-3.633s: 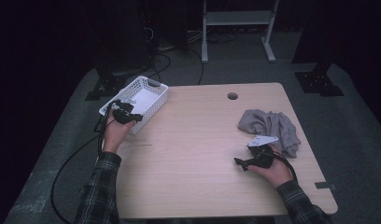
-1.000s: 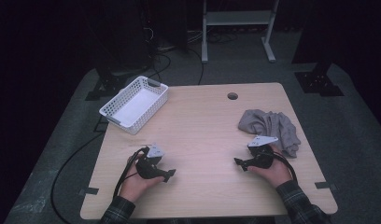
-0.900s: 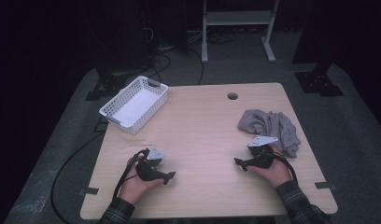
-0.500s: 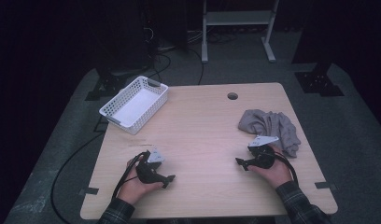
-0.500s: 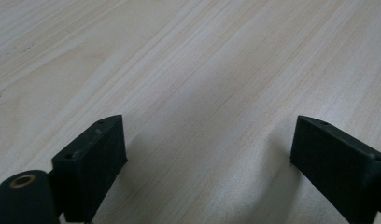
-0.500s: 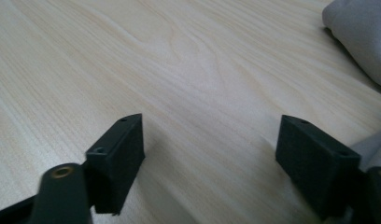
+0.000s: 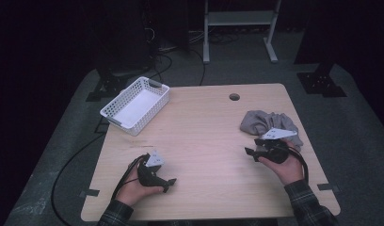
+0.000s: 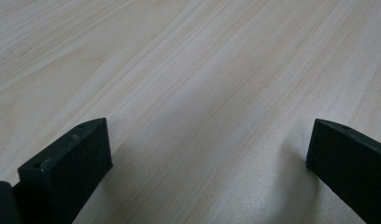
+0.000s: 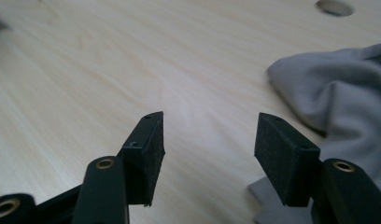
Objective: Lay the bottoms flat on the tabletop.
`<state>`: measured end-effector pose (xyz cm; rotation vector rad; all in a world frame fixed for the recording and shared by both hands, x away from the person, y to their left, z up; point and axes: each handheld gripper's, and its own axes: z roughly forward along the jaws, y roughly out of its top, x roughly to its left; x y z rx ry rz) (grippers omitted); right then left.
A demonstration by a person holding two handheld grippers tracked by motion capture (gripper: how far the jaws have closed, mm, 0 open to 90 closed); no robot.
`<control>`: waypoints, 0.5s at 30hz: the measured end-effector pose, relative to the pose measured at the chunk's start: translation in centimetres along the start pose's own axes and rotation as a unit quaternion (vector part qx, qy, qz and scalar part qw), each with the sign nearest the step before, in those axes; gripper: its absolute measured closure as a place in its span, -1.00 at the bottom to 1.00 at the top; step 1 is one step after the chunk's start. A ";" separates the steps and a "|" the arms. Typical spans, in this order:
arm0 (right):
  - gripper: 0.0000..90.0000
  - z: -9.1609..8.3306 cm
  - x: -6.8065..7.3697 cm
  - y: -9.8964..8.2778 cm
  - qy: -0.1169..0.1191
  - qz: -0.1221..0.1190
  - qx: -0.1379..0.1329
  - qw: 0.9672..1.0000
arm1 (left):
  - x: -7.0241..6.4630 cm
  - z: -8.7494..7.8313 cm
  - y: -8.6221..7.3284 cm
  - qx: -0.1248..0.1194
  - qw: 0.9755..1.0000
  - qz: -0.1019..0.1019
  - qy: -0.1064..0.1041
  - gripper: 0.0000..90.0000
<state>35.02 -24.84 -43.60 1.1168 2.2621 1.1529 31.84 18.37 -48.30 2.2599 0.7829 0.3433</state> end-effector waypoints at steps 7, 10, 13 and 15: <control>-0.23 -1.7 -2.2 0.5 -0.055 0.015 -0.022 0.998 | 0.0 0.0 0.0 -0.001 1.000 -0.001 -0.001 -1.00; -0.32 -2.2 -3.4 0.6 -0.084 0.029 -0.023 0.996 | 0.0 0.0 -0.1 -0.002 1.000 -0.001 -0.002 -1.00; -0.36 -2.5 -4.7 0.5 -0.106 0.038 -0.025 0.993 | 0.0 0.0 -0.1 -0.003 1.000 0.001 -0.002 -1.00; -0.38 -2.4 -5.4 0.3 -0.117 0.042 -0.024 0.992 | 0.0 0.0 -0.1 -0.005 1.000 0.001 -0.003 -1.00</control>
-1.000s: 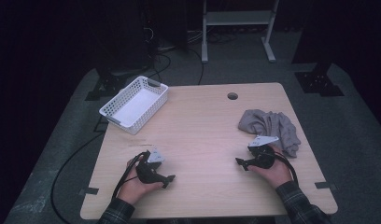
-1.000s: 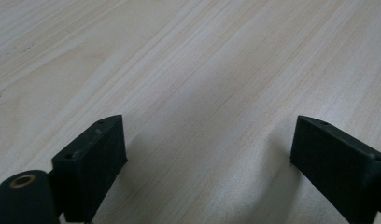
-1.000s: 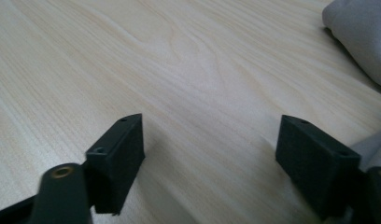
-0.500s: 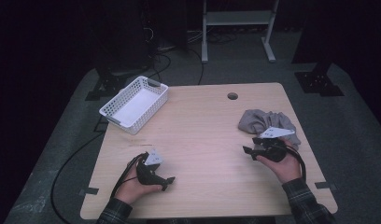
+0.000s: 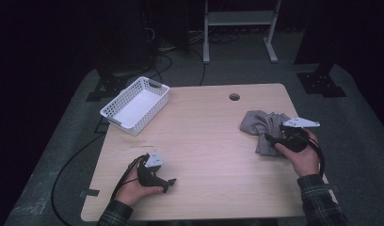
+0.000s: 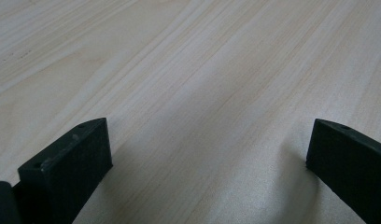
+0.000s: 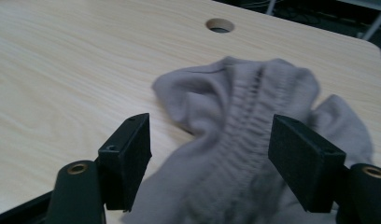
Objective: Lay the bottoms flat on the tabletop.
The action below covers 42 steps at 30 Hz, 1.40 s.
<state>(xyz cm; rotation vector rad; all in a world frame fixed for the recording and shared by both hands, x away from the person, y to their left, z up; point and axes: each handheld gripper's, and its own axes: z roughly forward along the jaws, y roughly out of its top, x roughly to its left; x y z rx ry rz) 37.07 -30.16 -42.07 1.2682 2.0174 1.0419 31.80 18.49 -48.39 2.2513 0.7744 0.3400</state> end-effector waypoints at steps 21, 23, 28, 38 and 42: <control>0.17 4.9 -1.4 -1.3 -0.039 0.010 0.060 0.997 | 0.0 0.0 0.0 -0.002 1.000 0.001 -0.001 -1.00; 0.36 4.8 -1.6 -1.2 -0.031 0.020 0.063 0.997 | 0.0 0.0 0.0 -0.002 1.000 0.002 -0.002 -1.00; 0.63 4.5 -2.5 -1.5 -0.019 0.046 0.056 0.997 | 0.0 0.0 0.0 -0.002 1.000 0.002 -0.001 -1.00; 0.81 1.9 -2.1 0.2 0.021 0.058 0.013 0.998 | 0.0 0.0 0.0 -0.001 1.000 0.002 -0.002 -1.00; 0.81 1.4 -1.2 1.0 0.042 0.047 0.003 0.998 | 0.1 0.0 0.0 -0.001 1.000 0.002 -0.002 -1.00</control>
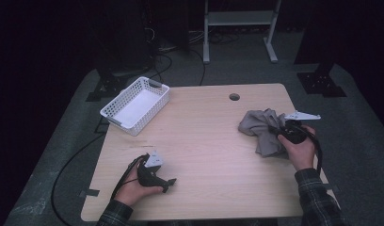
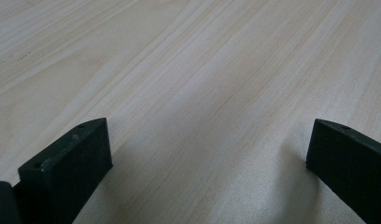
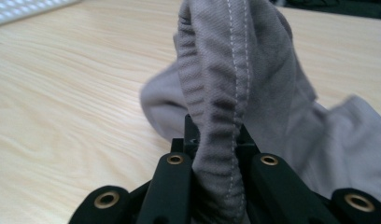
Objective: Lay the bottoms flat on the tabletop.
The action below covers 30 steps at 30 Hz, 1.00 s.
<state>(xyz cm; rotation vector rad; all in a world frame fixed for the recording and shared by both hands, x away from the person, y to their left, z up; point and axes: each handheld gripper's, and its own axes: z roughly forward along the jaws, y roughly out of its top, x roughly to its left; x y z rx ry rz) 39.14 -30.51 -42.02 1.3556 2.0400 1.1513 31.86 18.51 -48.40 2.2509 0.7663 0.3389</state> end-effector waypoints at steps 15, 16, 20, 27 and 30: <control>0.82 1.3 5.0 1.8 0.091 -0.034 -0.006 0.995 | 0.0 0.0 0.0 -0.001 1.000 -0.001 0.000 -1.00; 0.82 1.6 5.4 1.8 0.095 -0.038 -0.005 0.995 | 0.0 0.0 0.0 -0.001 1.000 -0.001 0.000 -1.00; 0.82 2.9 7.1 2.0 0.115 -0.048 0.005 0.992 | 0.0 0.0 0.0 0.000 1.000 0.000 0.000 -1.00; 0.82 5.1 10.6 1.9 0.148 -0.078 0.030 0.985 | 0.0 0.0 0.0 0.000 1.000 0.001 0.000 -1.00; 0.82 5.9 12.3 1.9 0.165 -0.092 0.037 0.981 | 0.0 0.0 0.0 0.000 1.000 0.001 0.000 -1.00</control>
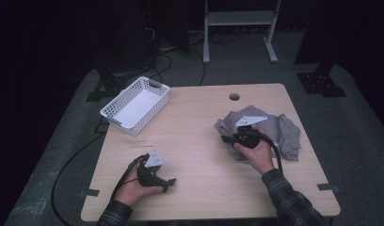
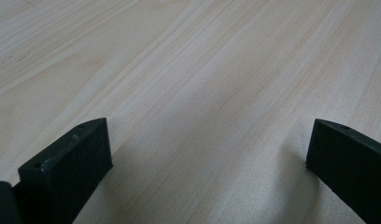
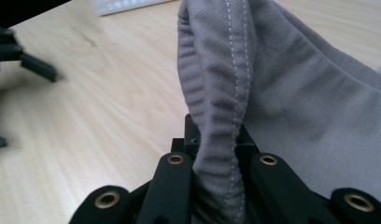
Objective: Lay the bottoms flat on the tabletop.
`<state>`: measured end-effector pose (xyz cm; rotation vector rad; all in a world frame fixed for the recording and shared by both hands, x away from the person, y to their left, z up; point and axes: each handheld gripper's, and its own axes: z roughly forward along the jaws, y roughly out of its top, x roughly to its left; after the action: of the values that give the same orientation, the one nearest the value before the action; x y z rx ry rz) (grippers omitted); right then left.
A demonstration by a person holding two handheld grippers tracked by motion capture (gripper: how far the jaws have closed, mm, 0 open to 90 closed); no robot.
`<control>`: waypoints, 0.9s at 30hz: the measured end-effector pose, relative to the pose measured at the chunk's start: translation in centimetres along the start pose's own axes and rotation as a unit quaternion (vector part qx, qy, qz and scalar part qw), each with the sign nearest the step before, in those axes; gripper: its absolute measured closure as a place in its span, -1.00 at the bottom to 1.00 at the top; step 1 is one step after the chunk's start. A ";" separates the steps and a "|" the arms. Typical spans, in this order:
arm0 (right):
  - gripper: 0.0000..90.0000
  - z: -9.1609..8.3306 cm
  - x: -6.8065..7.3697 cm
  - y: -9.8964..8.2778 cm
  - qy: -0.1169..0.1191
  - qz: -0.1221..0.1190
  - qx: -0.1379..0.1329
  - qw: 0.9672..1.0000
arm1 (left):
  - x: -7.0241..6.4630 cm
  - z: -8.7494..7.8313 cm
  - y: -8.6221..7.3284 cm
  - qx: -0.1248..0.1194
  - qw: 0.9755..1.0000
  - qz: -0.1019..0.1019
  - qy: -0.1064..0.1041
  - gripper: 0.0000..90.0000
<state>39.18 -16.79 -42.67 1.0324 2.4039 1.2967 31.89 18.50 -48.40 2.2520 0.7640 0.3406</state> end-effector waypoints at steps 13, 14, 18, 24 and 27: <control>0.30 3.2 3.6 0.1 0.043 -0.045 0.035 0.997 | 0.0 0.0 0.0 0.000 1.000 0.001 -0.002 -1.00; 0.20 3.0 3.4 0.2 0.042 -0.046 0.027 0.998 | 0.0 0.0 0.0 0.000 1.000 0.001 -0.002 -1.00; 0.02 1.2 2.6 0.6 0.037 -0.038 -0.002 0.999 | 0.0 0.0 0.0 -0.001 1.000 0.000 -0.001 -1.00; -0.03 -1.9 -0.3 0.1 -0.015 -0.016 -0.023 0.999 | 0.0 0.0 0.0 0.000 1.000 0.002 -0.001 -1.00; -0.05 -3.2 -2.1 -0.8 -0.049 -0.002 -0.022 0.999 | -0.1 0.0 0.0 -0.001 1.000 0.000 -0.002 -1.00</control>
<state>38.76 -20.58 -41.68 1.0534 2.2946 1.2625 31.84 18.49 -48.42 2.2496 0.7619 0.3362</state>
